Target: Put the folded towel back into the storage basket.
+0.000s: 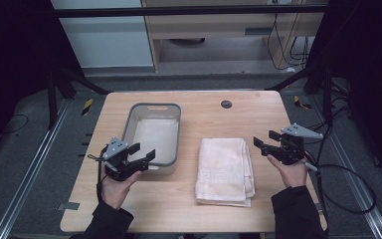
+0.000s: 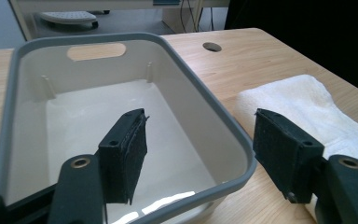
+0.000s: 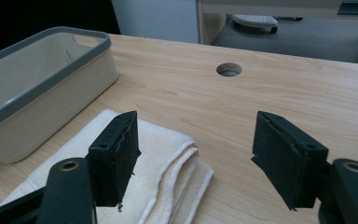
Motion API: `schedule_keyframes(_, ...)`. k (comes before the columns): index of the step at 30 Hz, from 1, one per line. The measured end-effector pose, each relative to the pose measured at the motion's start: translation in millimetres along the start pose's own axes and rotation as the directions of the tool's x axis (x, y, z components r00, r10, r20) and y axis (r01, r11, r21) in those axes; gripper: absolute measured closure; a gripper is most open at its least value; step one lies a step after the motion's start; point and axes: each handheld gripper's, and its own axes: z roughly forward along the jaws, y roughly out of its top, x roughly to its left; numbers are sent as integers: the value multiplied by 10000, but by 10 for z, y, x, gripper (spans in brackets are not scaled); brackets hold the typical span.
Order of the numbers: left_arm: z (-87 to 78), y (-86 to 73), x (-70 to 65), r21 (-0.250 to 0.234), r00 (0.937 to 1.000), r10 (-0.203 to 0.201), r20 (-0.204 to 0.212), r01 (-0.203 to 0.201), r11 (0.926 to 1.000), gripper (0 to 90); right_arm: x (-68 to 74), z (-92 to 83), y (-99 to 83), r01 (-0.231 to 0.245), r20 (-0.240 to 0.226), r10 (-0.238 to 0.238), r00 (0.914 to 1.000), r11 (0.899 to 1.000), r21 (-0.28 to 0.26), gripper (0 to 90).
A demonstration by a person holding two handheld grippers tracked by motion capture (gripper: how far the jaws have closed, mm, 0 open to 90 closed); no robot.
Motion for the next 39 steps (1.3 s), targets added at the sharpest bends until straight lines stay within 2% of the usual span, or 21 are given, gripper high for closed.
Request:
schedule_keyframes(8,153,25,-203,-6,9992,338,199,-338,9994,342,19,50,-5,22,-3,-22,10000,10000,38,308)
schedule_keyframes(13,264,-11,-300,220,9978,549,369,-557,9982,339,25,75,-14,101,-83,-100,9999,9999,108,300)
schedule_keyframes(23,340,-29,-465,212,9942,719,798,-738,9970,335,36,213,-63,97,-246,-88,9997,9993,348,290)
schedule_keyframes(27,377,-48,-533,299,9919,805,979,-838,9960,333,43,241,-77,-5,-448,24,9990,9991,427,286)
schedule_keyframes(39,497,-146,-700,700,9847,1073,1375,-1177,9906,332,90,364,-154,206,-463,-155,9988,9933,1140,269)
